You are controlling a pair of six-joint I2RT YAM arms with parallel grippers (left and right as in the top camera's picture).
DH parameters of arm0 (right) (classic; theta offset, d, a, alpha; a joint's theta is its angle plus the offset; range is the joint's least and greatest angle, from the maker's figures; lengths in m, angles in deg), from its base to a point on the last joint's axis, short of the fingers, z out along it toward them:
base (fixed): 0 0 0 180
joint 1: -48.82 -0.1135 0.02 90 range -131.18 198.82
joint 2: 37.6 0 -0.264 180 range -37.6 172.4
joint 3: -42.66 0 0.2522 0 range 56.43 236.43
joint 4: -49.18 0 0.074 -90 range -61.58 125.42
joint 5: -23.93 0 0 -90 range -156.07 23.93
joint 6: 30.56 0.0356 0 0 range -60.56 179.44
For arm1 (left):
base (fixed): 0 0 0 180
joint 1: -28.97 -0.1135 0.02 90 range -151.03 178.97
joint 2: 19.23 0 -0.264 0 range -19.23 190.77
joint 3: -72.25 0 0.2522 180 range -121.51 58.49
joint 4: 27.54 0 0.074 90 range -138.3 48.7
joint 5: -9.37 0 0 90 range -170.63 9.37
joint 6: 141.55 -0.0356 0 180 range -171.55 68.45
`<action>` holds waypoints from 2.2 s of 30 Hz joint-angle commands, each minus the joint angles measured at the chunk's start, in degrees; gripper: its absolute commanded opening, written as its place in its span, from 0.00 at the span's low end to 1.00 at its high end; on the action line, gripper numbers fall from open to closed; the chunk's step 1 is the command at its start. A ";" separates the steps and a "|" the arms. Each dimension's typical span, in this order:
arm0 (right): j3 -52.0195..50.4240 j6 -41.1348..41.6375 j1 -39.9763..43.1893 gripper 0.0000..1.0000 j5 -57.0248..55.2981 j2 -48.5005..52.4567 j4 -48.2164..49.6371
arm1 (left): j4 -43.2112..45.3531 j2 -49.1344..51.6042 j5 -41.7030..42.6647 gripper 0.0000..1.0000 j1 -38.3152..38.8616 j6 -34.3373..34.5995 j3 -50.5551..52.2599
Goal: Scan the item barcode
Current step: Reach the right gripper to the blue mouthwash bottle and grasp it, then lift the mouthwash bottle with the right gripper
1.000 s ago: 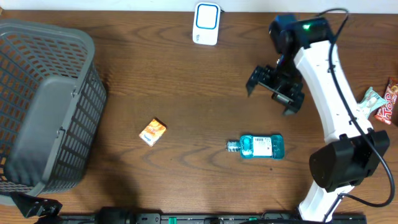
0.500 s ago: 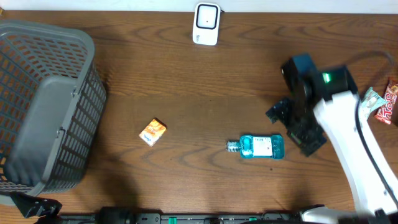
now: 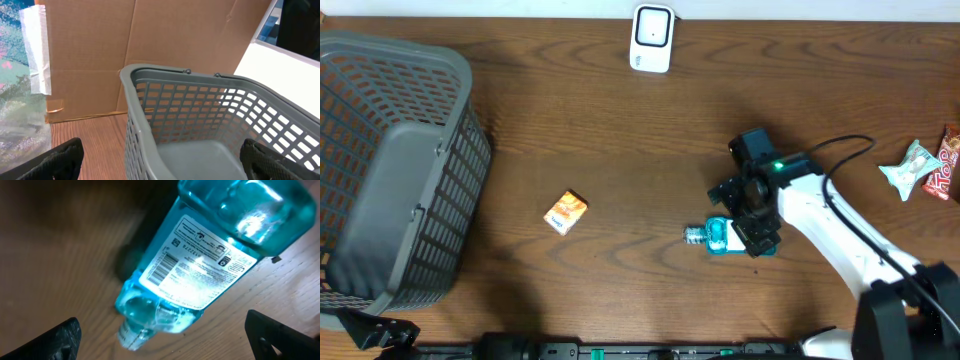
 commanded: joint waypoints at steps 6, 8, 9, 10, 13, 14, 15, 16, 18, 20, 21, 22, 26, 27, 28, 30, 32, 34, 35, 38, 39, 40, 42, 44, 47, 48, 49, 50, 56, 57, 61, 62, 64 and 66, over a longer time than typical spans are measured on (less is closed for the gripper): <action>-0.20 1.42 -0.28 0.99 1.92 8.41 1.22 | 0.22 -0.09 -0.79 1.00 -0.28 -0.28 0.33; -0.20 1.44 -0.26 0.98 1.51 10.78 2.36 | 0.22 -0.09 -0.79 1.00 -0.28 -0.28 0.33; -0.20 1.44 -0.26 0.96 1.09 11.93 2.99 | 0.20 -0.09 -0.79 1.00 -0.28 -0.28 0.33; -0.20 1.44 -0.26 0.93 0.92 12.81 3.28 | 0.20 -0.09 -0.79 1.00 -0.28 -0.26 0.33; -0.20 1.42 -0.28 0.86 0.11 15.17 3.45 | 0.20 -0.09 -0.79 1.00 -0.28 -0.28 0.33; -0.20 1.40 -0.31 0.85 -0.46 15.63 3.43 | 0.20 -0.09 -0.79 1.00 -0.28 -0.28 0.33; -0.20 1.05 -0.28 0.83 -0.98 15.80 3.41 | 0.20 -0.09 -0.79 1.00 -0.28 -0.28 0.33; -0.20 0.09 -0.28 0.80 -1.79 15.98 3.45 | 0.17 -0.09 -0.79 1.00 -0.28 -0.28 0.33; -0.20 -2.89 -0.28 0.73 -2.62 15.98 4.17 | 0.20 -0.09 -0.79 1.00 -0.28 -0.28 0.33; -0.20 -8.28 -0.28 0.71 -2.69 15.98 6.51 | 0.20 -0.09 -0.79 1.00 -0.28 -0.28 0.33; -0.20 -13.51 -0.28 0.70 -2.49 15.98 8.96 | 0.20 -0.09 -0.79 1.00 -0.28 -0.28 0.33; -0.20 -17.44 -0.31 0.68 -2.01 15.98 10.84 | 0.17 -0.09 -0.79 1.00 -0.28 -0.28 0.33; -0.20 -31.58 -0.31 0.63 2.99 15.98 18.93 | 0.17 -0.09 -0.79 1.00 -0.28 -0.28 0.33; -0.20 -35.65 -0.35 0.64 4.59 15.98 20.87 | 0.20 -0.09 -0.79 1.00 -0.28 -0.28 0.33; -0.20 -39.01 -0.44 0.66 5.88 15.98 22.27 | 0.17 -0.09 -0.79 1.00 -0.28 -0.28 0.33; -0.20 -48.48 -0.96 0.72 8.46 15.98 24.94 | 0.17 -0.09 -0.79 1.00 -0.28 -0.28 0.33; -0.20 -52.41 -1.27 0.77 8.17 15.98 25.07 | 0.17 -0.09 -0.79 1.00 -0.28 -0.28 0.33; -0.20 -56.02 -1.42 0.86 8.07 15.98 25.05 | 0.17 -0.09 -0.79 1.00 -0.28 -0.28 0.33; -0.20 -56.78 -1.42 0.87 7.72 15.98 25.03 | 0.17 -0.09 -0.79 1.00 -0.28 -0.28 0.33; -0.17 -57.33 -1.42 0.90 5.51 15.98 24.94 | 0.20 -0.09 -0.79 1.00 -0.28 -0.28 0.33; -0.11 -57.35 -1.40 0.95 5.03 15.98 24.79 | 0.20 -0.09 -0.79 1.00 -0.28 -0.28 0.33; 0.15 -57.37 -1.40 0.99 4.92 15.98 24.48 | 0.20 -0.09 -0.79 1.00 -0.28 -0.28 0.33; 1.38 -57.37 -1.42 0.99 4.92 15.98 23.34 | 0.20 -0.09 -0.79 1.00 -0.28 -0.28 0.33; 3.26 -57.35 -1.42 0.99 4.79 15.98 21.46 | 0.20 -0.09 -0.79 1.00 -0.28 -0.28 0.33; 8.94 -56.24 -1.86 0.99 -0.20 15.98 15.15 | 0.20 -0.09 -0.79 1.00 -0.28 -0.28 0.33; 10.86 -54.58 -2.36 0.99 -4.13 15.98 12.55 | 0.22 -0.09 -0.79 1.00 -0.28 -0.28 0.33; 12.57 -52.76 -2.97 0.99 -8.07 15.98 10.05 | 0.22 -0.09 -0.79 1.00 -0.28 -0.28 0.33; 14.51 -50.62 -3.69 0.99 -12.52 15.98 7.21 | 0.22 -0.09 -0.79 1.00 -0.28 -0.28 0.33; 20.92 -43.78 -9.44 0.99 -23.80 16.00 1.79 | 0.24 -0.09 -0.79 1.00 -0.28 -0.26 0.33; 20.92 -43.06 -10.40 0.99 -24.30 16.15 2.40 | 0.24 -0.09 -0.79 1.00 -0.28 -0.26 0.33; 20.92 -40.17 -12.28 0.99 -27.82 18.58 2.78 | 0.28 -0.09 -0.79 1.00 -0.28 -0.26 0.33; 20.92 -40.17 -12.31 0.99 -28.33 19.71 2.97 | 0.46 -0.09 -0.79 1.00 -0.28 -0.26 0.33; 20.92 -40.17 -12.28 0.99 -30.56 22.01 2.73 | 0.68 -0.09 -0.79 1.00 -0.28 -0.26 0.33; 20.94 -40.17 -12.31 0.99 -32.41 24.50 2.47 | 0.68 -0.09 -0.79 1.00 -0.28 -0.28 0.33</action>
